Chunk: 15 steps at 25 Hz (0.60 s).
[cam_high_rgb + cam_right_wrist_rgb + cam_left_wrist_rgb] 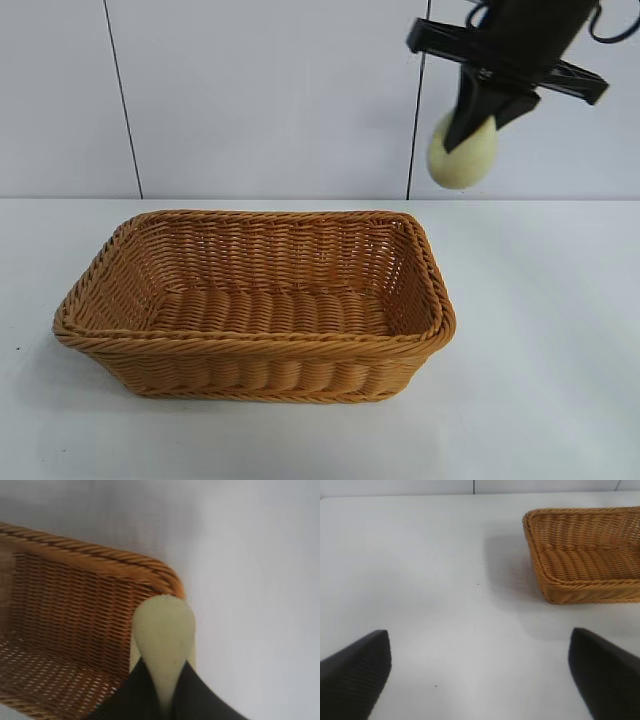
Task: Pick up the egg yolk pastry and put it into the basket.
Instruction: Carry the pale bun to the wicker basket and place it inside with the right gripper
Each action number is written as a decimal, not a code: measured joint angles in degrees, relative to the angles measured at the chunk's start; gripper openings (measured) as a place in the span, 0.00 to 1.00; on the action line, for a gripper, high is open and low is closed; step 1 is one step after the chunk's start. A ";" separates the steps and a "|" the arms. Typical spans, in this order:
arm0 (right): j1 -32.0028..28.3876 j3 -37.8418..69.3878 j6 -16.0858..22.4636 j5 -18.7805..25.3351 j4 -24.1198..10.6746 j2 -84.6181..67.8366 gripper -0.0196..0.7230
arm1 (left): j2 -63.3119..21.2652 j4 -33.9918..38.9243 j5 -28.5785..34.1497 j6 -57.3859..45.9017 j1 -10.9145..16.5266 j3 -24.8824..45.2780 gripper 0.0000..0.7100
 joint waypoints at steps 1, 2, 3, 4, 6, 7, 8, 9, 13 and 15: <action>1.76 -0.30 0.38 -0.93 0.06 0.00 0.01 | 0.00 0.00 0.00 0.00 0.00 0.00 0.98; 3.18 -0.46 0.78 -1.54 0.06 0.00 0.01 | 0.00 0.00 0.00 0.00 0.00 0.00 0.98; 4.81 -0.53 1.19 -2.32 0.12 0.00 0.01 | 0.00 0.00 0.00 0.00 0.00 0.00 0.98; 6.32 -0.53 1.46 -3.01 0.18 0.07 0.01 | 0.00 0.00 0.00 0.00 0.00 0.00 0.98; 8.98 -0.53 1.88 -4.04 0.23 0.34 0.01 | 0.00 0.00 0.00 0.00 0.00 0.00 0.98; 10.39 -0.57 2.08 -4.60 0.23 0.80 0.01 | 0.00 0.00 0.00 0.00 0.00 0.00 0.98; 11.76 -0.57 2.07 -5.23 0.23 1.40 0.01 | 0.00 0.00 0.00 0.00 0.00 0.00 0.98; 12.88 -0.57 2.17 -5.73 0.26 2.10 0.01 | 0.00 0.00 0.00 0.00 0.00 0.00 0.98; 16.63 -0.57 2.23 -7.75 0.33 6.85 0.01 | 0.00 0.00 0.00 0.00 0.00 0.00 0.98; 17.23 -0.57 2.25 -9.16 0.33 9.89 0.01 | 0.00 0.00 0.00 0.00 0.00 0.00 0.98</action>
